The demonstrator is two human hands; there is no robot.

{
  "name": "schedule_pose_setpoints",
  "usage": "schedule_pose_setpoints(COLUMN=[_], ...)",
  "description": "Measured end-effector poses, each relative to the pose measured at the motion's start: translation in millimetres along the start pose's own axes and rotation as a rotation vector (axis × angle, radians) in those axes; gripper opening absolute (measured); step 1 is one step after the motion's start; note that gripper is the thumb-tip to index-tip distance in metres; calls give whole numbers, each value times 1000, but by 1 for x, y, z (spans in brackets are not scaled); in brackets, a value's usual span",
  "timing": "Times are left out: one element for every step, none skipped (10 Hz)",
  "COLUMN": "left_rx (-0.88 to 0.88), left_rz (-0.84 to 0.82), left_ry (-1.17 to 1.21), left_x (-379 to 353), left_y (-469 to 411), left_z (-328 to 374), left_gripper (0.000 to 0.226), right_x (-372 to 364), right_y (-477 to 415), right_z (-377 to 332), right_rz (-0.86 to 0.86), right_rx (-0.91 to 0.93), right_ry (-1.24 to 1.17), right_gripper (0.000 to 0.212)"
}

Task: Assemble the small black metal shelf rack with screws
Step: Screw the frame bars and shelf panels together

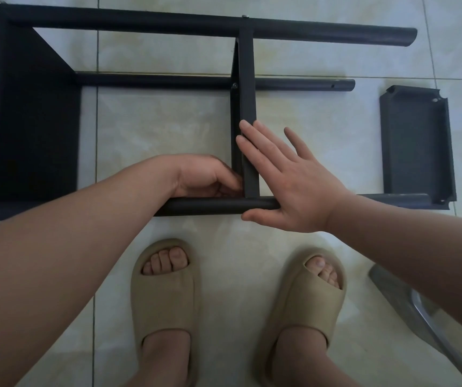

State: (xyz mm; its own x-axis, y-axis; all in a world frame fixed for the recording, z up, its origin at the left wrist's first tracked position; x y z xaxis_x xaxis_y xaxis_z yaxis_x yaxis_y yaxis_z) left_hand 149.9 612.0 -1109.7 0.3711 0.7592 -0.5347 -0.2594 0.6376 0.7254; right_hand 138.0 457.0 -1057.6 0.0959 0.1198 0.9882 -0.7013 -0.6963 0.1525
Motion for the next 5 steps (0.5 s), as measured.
schedule_pose_setpoints(left_rx=[-48, -80, -62, -21, 2], left_rz=[58, 97, 81, 43, -7], left_ry=[-55, -109, -90, -44, -17], left_x=[1, 2, 3, 2, 0], left_y=[-2, -2, -2, -2, -2], left_z=[1, 2, 1, 1, -1], left_gripper=[18, 14, 13, 18, 17], right_x=[0, 0, 0, 0, 0], right_y=[0, 0, 0, 0, 0], right_z=[0, 0, 0, 0, 0], right_rz=[-1, -1, 0, 6, -2], right_rx=[1, 1, 3, 2, 1], right_ry=[0, 1, 6, 2, 0], right_gripper=[104, 104, 104, 103, 104])
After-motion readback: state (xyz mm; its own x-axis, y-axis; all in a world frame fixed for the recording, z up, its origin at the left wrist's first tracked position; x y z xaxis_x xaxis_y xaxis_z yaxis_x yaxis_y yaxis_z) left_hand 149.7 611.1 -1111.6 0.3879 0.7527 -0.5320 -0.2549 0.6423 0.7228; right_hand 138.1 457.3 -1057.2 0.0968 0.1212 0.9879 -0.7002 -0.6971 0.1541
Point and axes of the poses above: each hand's wrist, its own y-axis away from the middle knuckle, its own x-axis out of the back of the hand, z = x × y, the point moved 4 cm from there along -y, towards the middle knuckle, and after that the axes turned 14 degrees about y, right-handed, at the moved point
